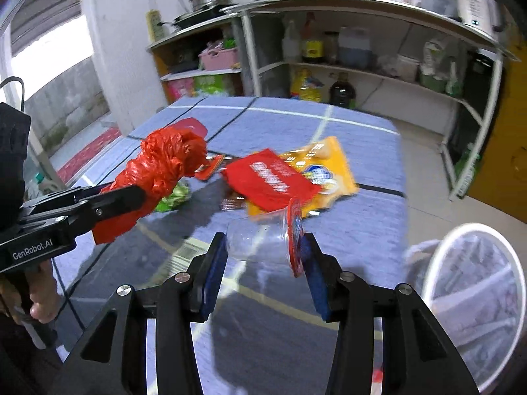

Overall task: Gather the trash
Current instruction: 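Grasp the red plastic bag with the left tool while the right tool grasps the red-rimmed clear cup, then carry the red bag and cup over the white bin and open both tools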

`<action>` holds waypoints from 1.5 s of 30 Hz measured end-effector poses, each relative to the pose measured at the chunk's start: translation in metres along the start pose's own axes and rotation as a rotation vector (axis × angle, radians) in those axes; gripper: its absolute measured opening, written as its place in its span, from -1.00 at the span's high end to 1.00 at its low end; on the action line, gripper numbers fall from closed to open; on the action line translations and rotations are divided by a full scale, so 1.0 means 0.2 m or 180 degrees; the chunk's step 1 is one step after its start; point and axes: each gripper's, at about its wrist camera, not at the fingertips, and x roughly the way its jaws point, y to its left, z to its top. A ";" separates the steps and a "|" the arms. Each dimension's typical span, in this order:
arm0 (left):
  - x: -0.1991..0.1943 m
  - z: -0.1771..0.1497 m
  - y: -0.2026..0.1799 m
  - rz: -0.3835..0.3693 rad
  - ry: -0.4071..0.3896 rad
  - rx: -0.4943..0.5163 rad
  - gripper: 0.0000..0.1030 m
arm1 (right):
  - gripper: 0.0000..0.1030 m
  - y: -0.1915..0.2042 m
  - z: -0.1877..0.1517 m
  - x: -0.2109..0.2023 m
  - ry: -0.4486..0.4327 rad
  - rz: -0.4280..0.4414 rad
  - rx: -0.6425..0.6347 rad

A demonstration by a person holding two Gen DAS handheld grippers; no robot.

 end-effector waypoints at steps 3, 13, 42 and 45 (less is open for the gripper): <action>0.04 0.01 -0.11 -0.0097 0.0025 0.0070 0.33 | 0.09 -0.09 -0.03 -0.09 -0.0066 -0.0138 0.0090; 0.23 0.04 -0.52 -0.0440 0.0164 0.0358 0.33 | 0.09 -0.47 -0.19 -0.34 -0.0167 -0.0536 0.0507; 0.67 -0.02 -1.12 -0.0783 0.0586 0.0632 0.12 | 0.04 -1.00 -0.46 -0.48 -0.0033 -0.1056 0.1092; 0.63 0.00 -1.09 -0.0794 0.0544 0.0599 0.11 | 0.03 -0.99 -0.45 -0.47 -0.0045 -0.1035 0.1070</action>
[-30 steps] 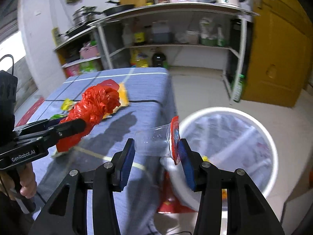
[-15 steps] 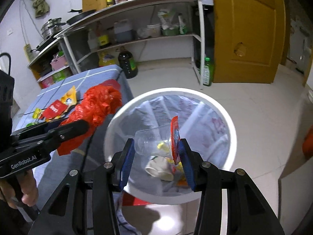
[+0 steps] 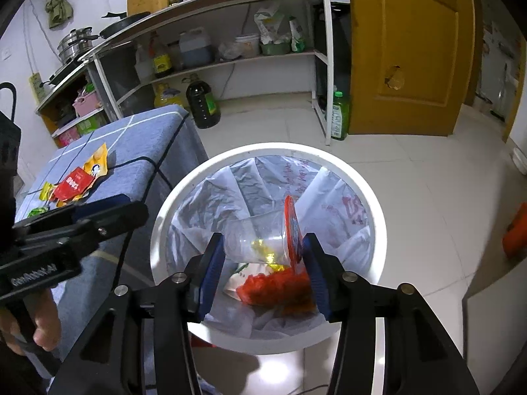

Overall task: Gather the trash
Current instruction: 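Carry the red bag and cup over the white bin and open both tools, then withdraw both tools from the bin back over the table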

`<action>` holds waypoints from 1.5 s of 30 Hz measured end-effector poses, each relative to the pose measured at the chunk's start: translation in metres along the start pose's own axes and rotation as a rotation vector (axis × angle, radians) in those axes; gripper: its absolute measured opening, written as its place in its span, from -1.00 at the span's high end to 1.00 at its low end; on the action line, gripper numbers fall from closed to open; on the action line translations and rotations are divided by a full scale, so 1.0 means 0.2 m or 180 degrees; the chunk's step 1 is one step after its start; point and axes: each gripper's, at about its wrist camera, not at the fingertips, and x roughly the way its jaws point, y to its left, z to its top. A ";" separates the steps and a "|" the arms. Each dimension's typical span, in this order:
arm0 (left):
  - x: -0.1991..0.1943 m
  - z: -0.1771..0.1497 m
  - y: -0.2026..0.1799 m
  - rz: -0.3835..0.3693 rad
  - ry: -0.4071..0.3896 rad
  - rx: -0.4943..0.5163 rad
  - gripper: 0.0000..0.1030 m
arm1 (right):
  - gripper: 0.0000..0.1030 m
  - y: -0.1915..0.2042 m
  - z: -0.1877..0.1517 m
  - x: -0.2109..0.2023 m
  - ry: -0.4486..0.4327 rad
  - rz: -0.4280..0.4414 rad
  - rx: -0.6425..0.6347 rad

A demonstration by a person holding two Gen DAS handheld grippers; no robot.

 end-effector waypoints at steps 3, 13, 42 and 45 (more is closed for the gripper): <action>-0.05 0.00 0.02 0.0015 -0.0029 -0.0019 0.10 | 0.01 0.00 -0.01 0.02 0.0046 0.0000 0.0004; -0.26 -0.04 0.11 0.0139 -0.0179 -0.0008 0.09 | -0.03 0.06 0.01 -0.04 -0.0068 0.0025 0.0021; -0.93 -0.34 0.99 0.1227 -0.0672 -0.0763 -0.12 | -0.03 0.93 0.11 -0.10 -0.0391 0.1044 -0.0970; -0.95 -0.37 1.10 0.1301 -0.0646 -0.0894 -0.19 | -0.03 1.03 0.13 -0.06 -0.0355 0.1134 -0.1136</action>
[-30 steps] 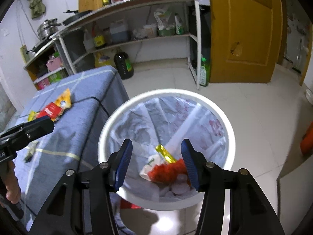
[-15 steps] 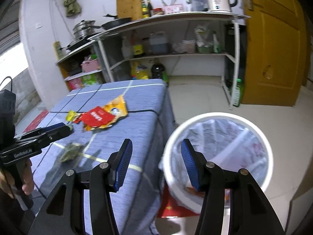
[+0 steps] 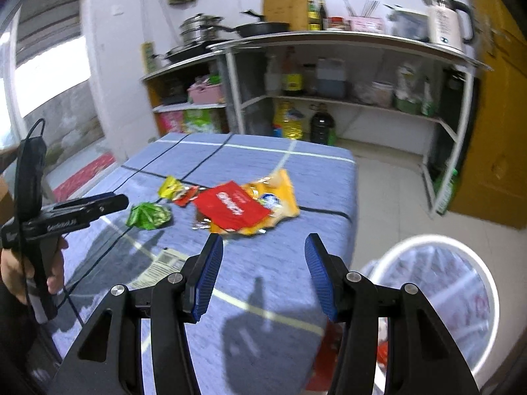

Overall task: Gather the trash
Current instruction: 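Withdraw both tools from the bin back over the table, then grasp the green snack bag with the left tool while the right tool grasps the red packet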

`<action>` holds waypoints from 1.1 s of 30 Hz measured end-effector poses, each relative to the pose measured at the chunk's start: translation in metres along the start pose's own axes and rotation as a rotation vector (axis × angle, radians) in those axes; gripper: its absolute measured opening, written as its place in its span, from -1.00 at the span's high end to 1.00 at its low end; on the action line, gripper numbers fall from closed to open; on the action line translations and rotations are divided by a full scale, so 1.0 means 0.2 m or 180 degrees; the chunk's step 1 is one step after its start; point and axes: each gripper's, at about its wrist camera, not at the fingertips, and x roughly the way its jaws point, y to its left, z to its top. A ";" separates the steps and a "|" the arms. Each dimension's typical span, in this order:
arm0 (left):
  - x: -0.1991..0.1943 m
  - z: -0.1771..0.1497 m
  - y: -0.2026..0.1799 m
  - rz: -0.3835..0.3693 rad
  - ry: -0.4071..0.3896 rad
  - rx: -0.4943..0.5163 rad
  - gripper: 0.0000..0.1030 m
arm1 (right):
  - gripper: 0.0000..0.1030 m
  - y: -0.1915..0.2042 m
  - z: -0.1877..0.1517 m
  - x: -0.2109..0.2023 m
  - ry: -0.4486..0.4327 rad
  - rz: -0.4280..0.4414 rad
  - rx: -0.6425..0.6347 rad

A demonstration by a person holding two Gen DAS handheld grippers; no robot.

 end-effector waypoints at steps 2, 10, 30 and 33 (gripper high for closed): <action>0.04 -0.01 0.07 0.0069 0.0071 -0.0084 -0.20 | -0.03 0.04 0.02 0.05 0.0038 0.0061 -0.0069; 0.19 -0.03 0.16 0.0153 0.0346 -0.0237 -0.22 | -0.03 0.17 0.07 0.28 0.0179 0.0210 -0.0426; 0.31 -0.03 0.09 0.0101 0.0482 -0.0114 0.25 | -0.02 0.34 0.10 0.73 0.0647 0.0112 -0.0999; 0.31 -0.03 0.09 0.0046 0.0497 -0.0122 0.42 | -0.02 0.32 0.10 0.77 0.0733 0.0012 -0.0928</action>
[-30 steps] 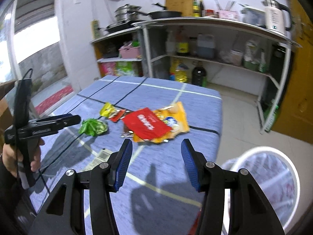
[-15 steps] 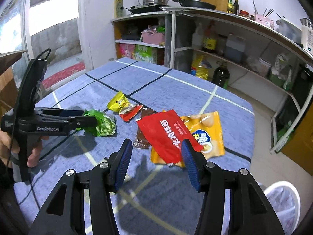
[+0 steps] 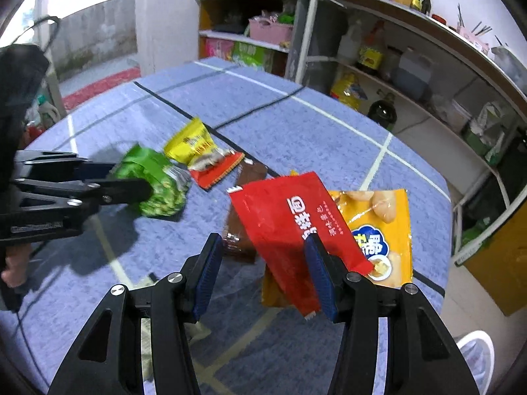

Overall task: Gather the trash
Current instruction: 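Grasp the green snack bag with the left tool while the right tool grasps the red packet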

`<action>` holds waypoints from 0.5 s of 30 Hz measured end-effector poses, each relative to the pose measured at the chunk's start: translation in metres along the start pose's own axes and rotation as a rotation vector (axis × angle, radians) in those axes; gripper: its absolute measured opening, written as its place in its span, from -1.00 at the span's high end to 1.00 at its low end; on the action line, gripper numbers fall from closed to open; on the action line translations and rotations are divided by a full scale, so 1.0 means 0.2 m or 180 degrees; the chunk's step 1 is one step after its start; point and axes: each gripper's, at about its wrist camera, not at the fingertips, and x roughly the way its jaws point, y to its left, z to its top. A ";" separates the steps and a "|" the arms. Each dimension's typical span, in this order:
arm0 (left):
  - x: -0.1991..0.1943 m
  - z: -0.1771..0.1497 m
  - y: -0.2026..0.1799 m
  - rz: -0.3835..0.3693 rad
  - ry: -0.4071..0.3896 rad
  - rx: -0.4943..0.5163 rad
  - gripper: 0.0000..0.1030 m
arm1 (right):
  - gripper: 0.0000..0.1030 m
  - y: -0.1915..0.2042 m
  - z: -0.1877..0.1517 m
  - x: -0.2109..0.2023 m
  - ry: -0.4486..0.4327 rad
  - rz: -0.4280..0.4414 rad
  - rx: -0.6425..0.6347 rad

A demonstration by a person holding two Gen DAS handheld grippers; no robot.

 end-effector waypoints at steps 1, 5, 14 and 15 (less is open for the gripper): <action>0.00 0.00 0.00 -0.0014 0.0003 -0.0003 0.47 | -0.02 -0.02 0.00 0.00 0.0016 0.0041 0.0092; -0.01 0.00 0.00 -0.0024 -0.0008 0.0025 0.52 | 0.68 -0.08 0.02 -0.02 -0.0037 0.0221 0.0364; -0.03 -0.02 0.00 -0.0010 -0.0019 0.0033 0.53 | 0.93 -0.08 0.01 -0.11 -0.0150 0.0209 0.0482; -0.04 -0.02 0.00 -0.0010 -0.0025 0.0039 0.53 | 0.94 -0.08 0.01 -0.13 -0.0183 0.0209 0.0486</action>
